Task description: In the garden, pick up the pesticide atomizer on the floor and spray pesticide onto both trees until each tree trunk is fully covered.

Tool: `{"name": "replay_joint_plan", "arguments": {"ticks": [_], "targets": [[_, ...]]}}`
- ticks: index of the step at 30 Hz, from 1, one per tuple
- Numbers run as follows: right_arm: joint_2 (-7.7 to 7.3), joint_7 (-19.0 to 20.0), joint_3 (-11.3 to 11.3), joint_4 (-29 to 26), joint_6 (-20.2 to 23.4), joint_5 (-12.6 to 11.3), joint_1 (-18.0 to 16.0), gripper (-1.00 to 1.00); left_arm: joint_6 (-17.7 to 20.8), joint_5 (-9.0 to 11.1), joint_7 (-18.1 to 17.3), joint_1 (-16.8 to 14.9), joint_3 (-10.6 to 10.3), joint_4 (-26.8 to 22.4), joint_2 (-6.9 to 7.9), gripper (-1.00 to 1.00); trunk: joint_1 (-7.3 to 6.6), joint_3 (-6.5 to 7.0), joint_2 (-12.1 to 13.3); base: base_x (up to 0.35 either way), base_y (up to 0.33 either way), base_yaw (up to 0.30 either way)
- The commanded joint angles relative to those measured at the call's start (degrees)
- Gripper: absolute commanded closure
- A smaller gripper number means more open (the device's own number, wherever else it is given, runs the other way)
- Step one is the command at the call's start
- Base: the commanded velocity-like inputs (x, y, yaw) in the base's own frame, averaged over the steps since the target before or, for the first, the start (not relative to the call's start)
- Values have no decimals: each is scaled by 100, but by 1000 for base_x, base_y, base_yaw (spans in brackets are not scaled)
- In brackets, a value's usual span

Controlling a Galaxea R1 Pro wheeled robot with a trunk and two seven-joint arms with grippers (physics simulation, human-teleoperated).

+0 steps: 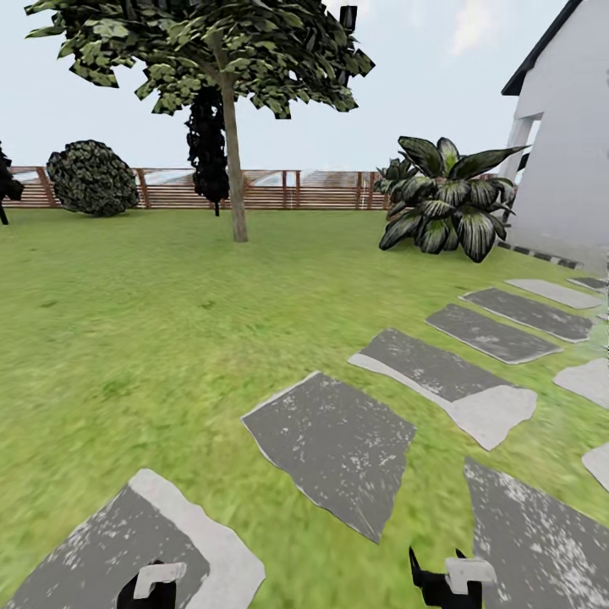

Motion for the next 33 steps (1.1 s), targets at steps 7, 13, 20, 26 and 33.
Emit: {"name": "replay_joint_plan", "arguments": {"ticks": [7,13,20,26,33], "targets": [[1,1,1,6,0,3,0,-100,0,0,-1,-1,-4,-2,-1,100,0,61,0,335,0,-90],[0,2,1,7,0,3,0,-100,0,0,-1,-1,-6,-7,-1,100,0,90,0,335,0,-18],[8,2,8,6,0,2,0,-100,0,0,-1,-5,-6,-9,-1,100,0,94,0,335,0,4],[9,2,9,10,0,3,0,-100,0,0,0,-7,-5,-14,-1,100,0,94,0,335,0,186],[9,2,11,12,0,3,0,-100,0,0,-1,-3,-2,-17,-1,100,0,82,0,335,0,268]]}}
